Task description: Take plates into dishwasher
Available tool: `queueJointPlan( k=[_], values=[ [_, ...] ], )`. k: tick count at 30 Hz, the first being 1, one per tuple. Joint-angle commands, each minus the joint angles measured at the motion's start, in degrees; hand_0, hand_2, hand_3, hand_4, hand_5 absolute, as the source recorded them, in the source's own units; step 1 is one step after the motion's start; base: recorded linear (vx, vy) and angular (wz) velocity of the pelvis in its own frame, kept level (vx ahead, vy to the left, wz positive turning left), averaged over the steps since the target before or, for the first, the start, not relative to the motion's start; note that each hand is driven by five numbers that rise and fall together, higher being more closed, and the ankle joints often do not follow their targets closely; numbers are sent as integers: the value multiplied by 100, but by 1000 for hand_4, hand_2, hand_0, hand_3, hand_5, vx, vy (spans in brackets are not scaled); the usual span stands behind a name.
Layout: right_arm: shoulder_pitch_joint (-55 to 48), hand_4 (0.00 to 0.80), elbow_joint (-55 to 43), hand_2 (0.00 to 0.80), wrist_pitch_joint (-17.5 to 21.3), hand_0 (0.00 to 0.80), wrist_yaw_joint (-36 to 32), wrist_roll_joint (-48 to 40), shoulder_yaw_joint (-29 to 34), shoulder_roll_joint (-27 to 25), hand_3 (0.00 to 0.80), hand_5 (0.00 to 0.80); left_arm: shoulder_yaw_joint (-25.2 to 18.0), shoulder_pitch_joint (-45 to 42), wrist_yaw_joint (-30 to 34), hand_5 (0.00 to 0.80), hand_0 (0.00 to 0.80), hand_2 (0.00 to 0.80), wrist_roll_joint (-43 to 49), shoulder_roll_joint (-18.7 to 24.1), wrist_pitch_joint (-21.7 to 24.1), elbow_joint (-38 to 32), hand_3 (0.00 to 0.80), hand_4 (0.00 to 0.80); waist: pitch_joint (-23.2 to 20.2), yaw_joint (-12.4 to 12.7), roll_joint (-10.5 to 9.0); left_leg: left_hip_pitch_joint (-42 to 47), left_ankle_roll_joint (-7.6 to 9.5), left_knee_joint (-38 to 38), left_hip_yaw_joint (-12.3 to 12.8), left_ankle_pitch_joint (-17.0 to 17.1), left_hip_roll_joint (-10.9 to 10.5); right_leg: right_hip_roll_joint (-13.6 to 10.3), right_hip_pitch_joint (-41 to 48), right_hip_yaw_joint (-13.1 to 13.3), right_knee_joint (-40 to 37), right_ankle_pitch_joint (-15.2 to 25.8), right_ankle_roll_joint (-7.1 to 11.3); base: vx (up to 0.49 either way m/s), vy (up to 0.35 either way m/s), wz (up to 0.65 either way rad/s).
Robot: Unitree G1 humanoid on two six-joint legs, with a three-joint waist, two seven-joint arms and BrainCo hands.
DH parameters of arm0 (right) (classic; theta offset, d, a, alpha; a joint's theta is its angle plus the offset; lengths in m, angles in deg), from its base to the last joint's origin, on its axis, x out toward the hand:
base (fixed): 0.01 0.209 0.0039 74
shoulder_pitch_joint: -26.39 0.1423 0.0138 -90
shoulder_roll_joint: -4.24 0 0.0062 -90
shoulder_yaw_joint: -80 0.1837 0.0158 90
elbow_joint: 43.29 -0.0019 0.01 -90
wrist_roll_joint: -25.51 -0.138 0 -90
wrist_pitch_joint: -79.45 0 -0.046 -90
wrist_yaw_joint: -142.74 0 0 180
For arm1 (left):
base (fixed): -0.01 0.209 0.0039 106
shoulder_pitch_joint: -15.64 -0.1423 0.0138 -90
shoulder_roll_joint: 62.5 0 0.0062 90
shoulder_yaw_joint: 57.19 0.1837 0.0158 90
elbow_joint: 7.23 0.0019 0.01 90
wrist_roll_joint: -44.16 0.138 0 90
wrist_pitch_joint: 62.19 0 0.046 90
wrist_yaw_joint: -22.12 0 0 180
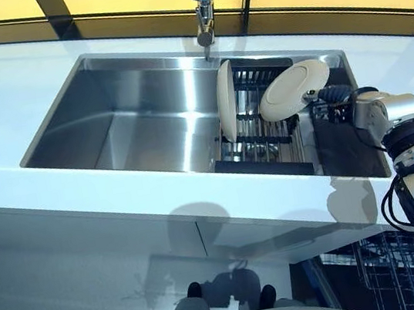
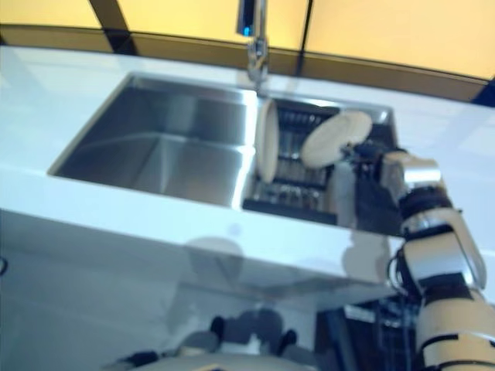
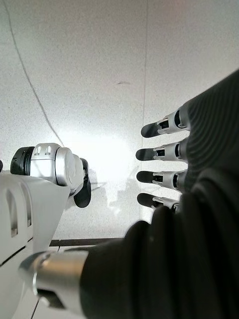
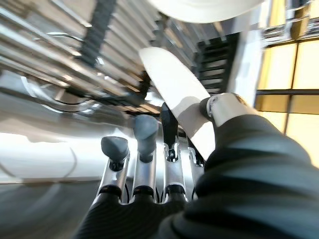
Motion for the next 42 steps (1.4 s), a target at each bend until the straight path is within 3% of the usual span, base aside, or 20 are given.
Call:
queueJointPlan(
  k=[1, 15, 27, 42],
  values=[
    [642, 800, 86, 800, 364, 800, 162, 238, -190, -483, 800, 800, 480, 294, -45, 0, 0, 0, -32, 90, 21, 268, 0, 0, -165, 144, -181, 52, 69, 48, 291, -311, -111, -257, 166, -81, 117, -243, 376, -34, 11, 0],
    [659, 800, -19, 800, 452, 800, 107, 482, -238, -700, 800, 800, 521, 307, -34, 0, 0, 0, -22, 114, -168, 23, 0, 0, -213, 68, -190, 124, 87, 53, 375, -343, -128, -236, 204, -18, 90, -237, 381, -8, 2, 0],
    [692, 800, -418, 800, 903, 800, 378, 185, -235, -767, 800, 800, 487, 258, 32, 0, 0, 0, 58, 159, -151, -109, 0, 0, -230, 64, -205, 147, 75, 52, 374, -350, -119, -235, 240, -58, 80, -251, 368, 0, 0, 0],
    [851, 800, -914, 800, 1030, 800, 538, -58, -323, -959, 800, 800, 484, 315, 44, 0, 0, 0, 80, 179, -177, -170, 0, 0, -286, -21, -292, 225, 120, 77, 409, -416, -151, -233, 263, 46, 99, -245, 384, -4, 0, -1]
  ],
)
